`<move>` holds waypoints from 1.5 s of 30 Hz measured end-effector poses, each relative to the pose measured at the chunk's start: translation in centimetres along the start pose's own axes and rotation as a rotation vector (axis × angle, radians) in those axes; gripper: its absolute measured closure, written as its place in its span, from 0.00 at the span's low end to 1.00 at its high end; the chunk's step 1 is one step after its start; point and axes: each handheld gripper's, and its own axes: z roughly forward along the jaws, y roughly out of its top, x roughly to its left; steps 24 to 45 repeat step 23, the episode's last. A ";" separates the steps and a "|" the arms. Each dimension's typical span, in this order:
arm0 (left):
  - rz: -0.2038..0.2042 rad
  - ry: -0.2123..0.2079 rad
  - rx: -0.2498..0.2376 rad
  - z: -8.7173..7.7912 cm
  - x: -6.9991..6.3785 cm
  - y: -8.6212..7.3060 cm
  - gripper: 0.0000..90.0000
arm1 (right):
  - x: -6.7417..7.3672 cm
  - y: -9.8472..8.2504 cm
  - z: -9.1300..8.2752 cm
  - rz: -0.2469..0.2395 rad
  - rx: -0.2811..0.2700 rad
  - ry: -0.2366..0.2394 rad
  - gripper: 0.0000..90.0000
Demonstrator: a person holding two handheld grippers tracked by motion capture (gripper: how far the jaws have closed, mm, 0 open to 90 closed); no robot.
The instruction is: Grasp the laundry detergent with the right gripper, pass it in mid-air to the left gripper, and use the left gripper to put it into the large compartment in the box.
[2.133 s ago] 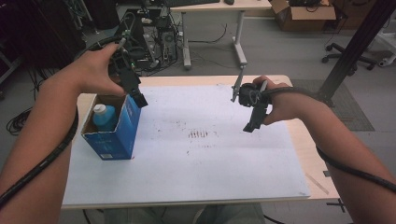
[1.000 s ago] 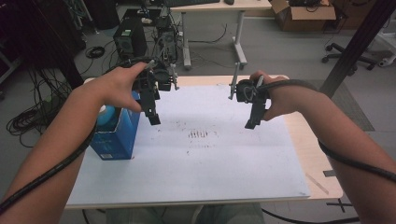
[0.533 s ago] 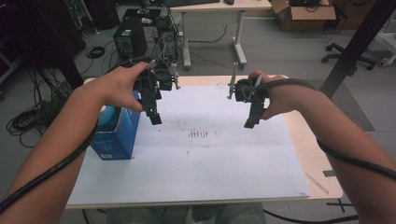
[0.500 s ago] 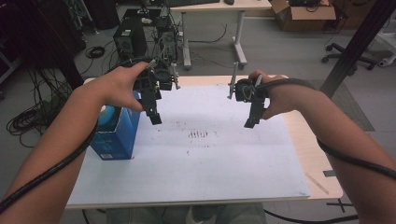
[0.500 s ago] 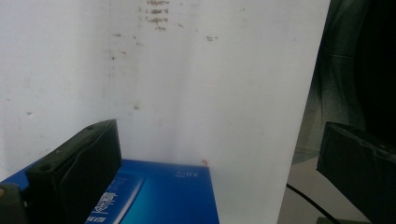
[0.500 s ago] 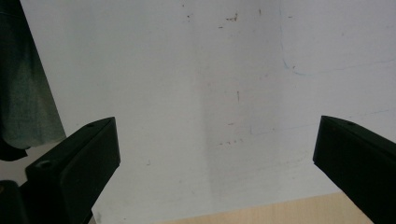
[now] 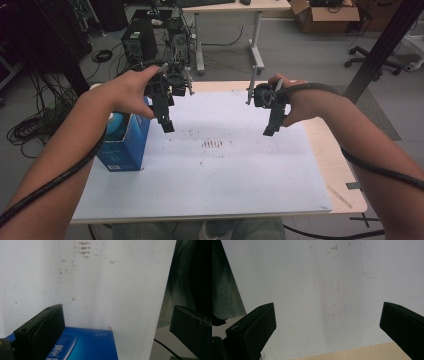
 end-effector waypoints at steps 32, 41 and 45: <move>0.004 0.005 -0.019 0.0 -0.3 0.0 0.00 | 0.4 0.0 -0.3 -0.007 -0.010 -0.002 0.01; 0.004 0.005 -0.019 0.0 -0.3 0.0 0.00 | 0.4 0.0 -0.3 -0.007 -0.010 -0.002 0.01; 0.004 0.005 -0.019 0.0 -0.3 0.0 0.00 | 0.4 0.0 -0.3 -0.007 -0.010 -0.002 0.01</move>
